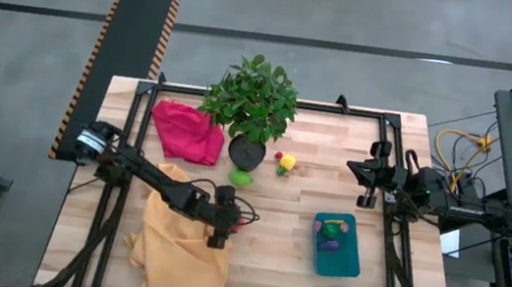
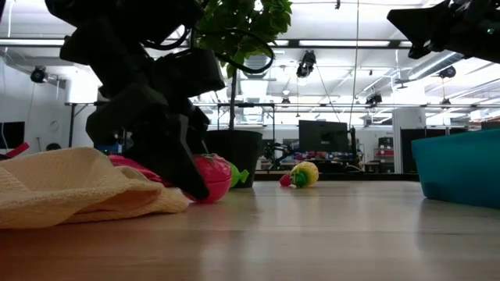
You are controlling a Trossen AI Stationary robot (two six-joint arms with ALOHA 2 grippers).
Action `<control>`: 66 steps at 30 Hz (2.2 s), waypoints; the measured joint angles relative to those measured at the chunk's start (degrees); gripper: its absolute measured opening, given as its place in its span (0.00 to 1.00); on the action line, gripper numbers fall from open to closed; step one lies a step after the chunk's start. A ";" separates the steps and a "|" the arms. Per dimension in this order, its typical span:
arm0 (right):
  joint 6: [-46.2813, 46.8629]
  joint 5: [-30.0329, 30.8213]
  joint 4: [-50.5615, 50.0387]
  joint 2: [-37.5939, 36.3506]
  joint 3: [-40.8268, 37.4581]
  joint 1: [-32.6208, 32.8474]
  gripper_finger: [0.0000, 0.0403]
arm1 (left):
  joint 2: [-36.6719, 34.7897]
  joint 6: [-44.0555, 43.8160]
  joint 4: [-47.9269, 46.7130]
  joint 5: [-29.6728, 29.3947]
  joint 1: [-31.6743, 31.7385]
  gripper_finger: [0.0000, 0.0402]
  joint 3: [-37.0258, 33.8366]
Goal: Pick and placing Produce into tupperware
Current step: Put the tomato into the bin
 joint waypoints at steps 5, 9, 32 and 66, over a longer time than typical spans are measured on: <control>-0.06 0.01 0.11 0.00 0.01 0.00 0.02 | -0.01 1.84 -0.07 0.01 0.17 0.62 0.88; -0.19 0.00 0.17 0.00 0.02 0.01 0.02 | -0.01 5.87 -0.09 0.02 0.30 0.59 3.13; -5.73 0.04 9.74 -0.02 0.07 0.01 0.02 | 1.22 27.31 16.00 7.77 7.73 0.60 17.77; -7.57 1.94 10.49 -0.13 0.07 -0.01 0.02 | 26.18 32.61 14.58 22.46 10.29 0.60 49.49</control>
